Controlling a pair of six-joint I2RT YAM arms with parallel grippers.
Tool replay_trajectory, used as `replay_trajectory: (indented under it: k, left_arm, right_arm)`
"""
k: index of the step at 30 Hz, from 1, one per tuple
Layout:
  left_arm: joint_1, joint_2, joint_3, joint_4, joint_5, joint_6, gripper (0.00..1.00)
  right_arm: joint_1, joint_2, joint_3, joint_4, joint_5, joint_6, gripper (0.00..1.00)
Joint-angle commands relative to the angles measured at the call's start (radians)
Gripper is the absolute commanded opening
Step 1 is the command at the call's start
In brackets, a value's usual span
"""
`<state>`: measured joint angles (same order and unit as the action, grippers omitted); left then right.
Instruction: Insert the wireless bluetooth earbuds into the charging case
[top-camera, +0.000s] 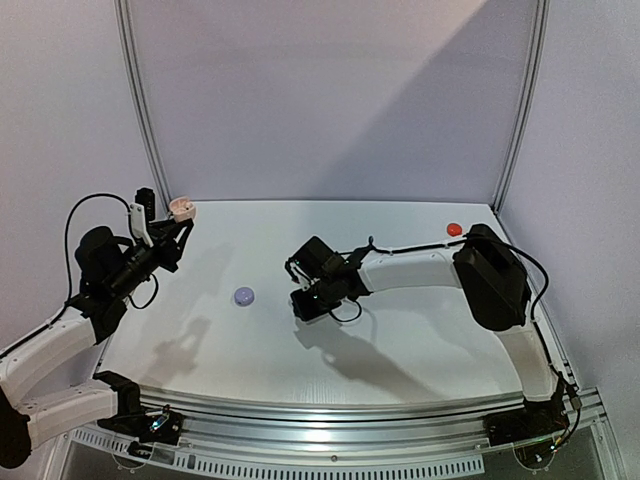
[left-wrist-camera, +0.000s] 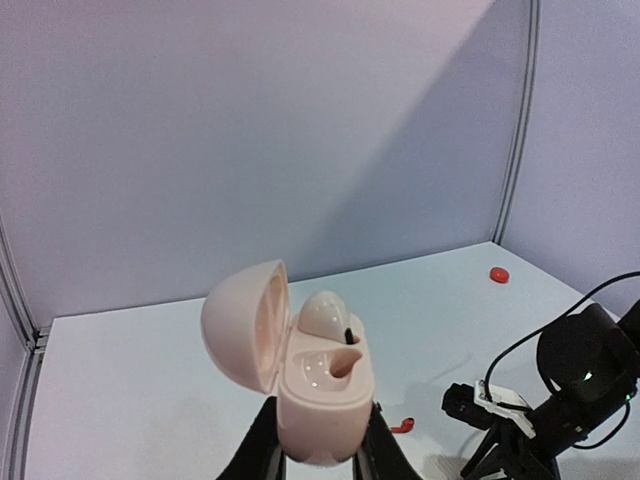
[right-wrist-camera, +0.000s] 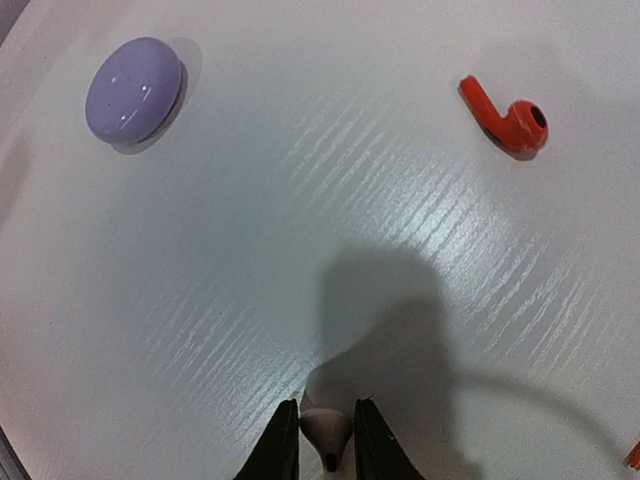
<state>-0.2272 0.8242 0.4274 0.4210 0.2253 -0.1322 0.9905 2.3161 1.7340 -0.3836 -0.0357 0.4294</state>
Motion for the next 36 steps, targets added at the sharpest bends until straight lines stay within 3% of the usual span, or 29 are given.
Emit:
replay_trajectory:
  k: [1,6,12,15,23,36]
  left_arm:
    - [0.011,-0.011,0.012,-0.02,0.015,-0.001,0.0]
    - [0.012,-0.008,0.012,-0.018,0.023,-0.005,0.0]
    - [0.012,-0.006,0.011,-0.014,0.03,-0.008,0.0]
    - [0.013,-0.004,0.012,-0.014,0.036,-0.01,0.0]
    - [0.013,0.001,0.014,-0.008,0.034,-0.006,0.0]
    - [0.014,0.0,0.007,-0.008,0.038,-0.014,0.0]
  right_arm:
    - [0.01,-0.071,-0.037,-0.009,0.02,0.031,0.2]
    - [0.01,-0.098,-0.009,-0.051,0.047,0.015,0.24]
    - [0.016,-0.074,0.108,-0.173,0.126,-0.013,0.45]
    - [0.017,-0.051,0.16,-0.228,0.161,-0.025,0.49]
    - [0.017,0.055,0.283,-0.332,0.138,-0.044,0.4]
    - [0.018,0.138,0.353,-0.394,0.088,-0.112,0.39]
